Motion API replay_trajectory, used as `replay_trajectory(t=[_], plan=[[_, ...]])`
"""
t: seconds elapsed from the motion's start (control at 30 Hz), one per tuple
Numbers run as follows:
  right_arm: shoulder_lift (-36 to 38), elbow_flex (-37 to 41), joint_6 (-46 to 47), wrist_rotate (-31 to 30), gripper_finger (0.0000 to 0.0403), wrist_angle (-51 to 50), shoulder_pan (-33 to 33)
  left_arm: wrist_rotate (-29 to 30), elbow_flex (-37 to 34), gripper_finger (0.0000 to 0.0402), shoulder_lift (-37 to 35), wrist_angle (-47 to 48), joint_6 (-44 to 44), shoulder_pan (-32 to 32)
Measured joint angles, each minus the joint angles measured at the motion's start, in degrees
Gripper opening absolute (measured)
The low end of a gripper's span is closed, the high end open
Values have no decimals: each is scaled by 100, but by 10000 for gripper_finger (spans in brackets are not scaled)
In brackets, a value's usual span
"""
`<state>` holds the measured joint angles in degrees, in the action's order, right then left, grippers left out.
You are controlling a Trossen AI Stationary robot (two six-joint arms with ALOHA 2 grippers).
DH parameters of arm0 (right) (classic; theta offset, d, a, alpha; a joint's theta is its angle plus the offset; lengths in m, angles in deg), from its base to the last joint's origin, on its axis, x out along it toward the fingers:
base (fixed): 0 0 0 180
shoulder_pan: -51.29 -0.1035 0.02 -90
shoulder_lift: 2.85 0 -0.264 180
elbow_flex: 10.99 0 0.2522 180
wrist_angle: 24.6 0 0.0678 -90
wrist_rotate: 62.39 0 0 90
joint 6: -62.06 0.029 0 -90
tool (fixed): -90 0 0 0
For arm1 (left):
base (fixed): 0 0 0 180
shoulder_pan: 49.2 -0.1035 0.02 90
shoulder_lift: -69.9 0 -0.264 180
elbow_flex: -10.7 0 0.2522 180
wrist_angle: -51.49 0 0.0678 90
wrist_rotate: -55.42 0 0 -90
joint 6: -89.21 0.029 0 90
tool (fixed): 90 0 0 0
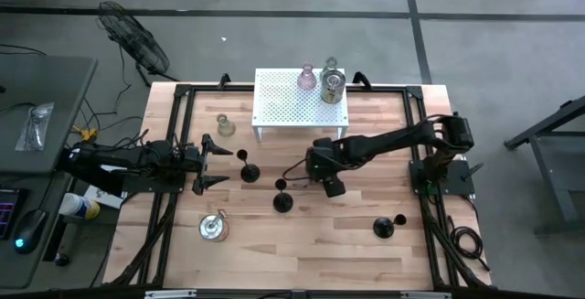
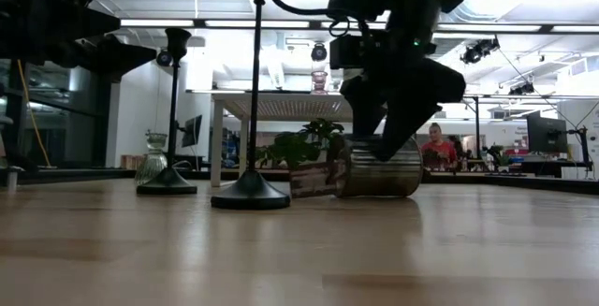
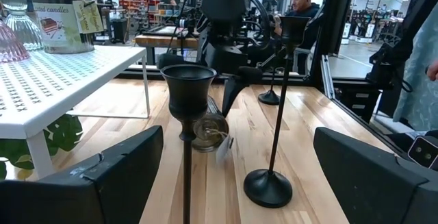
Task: Pick & Place candle stick holders
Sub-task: Put the brown scented candle on the shelf aligned with the other scented candle
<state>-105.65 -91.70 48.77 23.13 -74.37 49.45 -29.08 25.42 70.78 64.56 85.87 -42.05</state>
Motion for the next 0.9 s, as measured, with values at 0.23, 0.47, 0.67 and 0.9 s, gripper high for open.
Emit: replay_trajectory(t=[0.23, 0.47, 0.67, 0.9], plan=[[-43, 10, 21, 12, 339, 69, -29, 0, 1, 372, -1, 0, 0, -1], [-191, 4, 28, 220, 329, 177, -50, 0, 1, 372, -1, 0, 2, -1], [-195, 4, 168, 283, 304, 183, -133, 0, 1, 372, -1, 0, 1, -1], [-39, 37, 304, 21, 294, 166, -289, 0, 1, 372, -1, 0, 1, -1]])
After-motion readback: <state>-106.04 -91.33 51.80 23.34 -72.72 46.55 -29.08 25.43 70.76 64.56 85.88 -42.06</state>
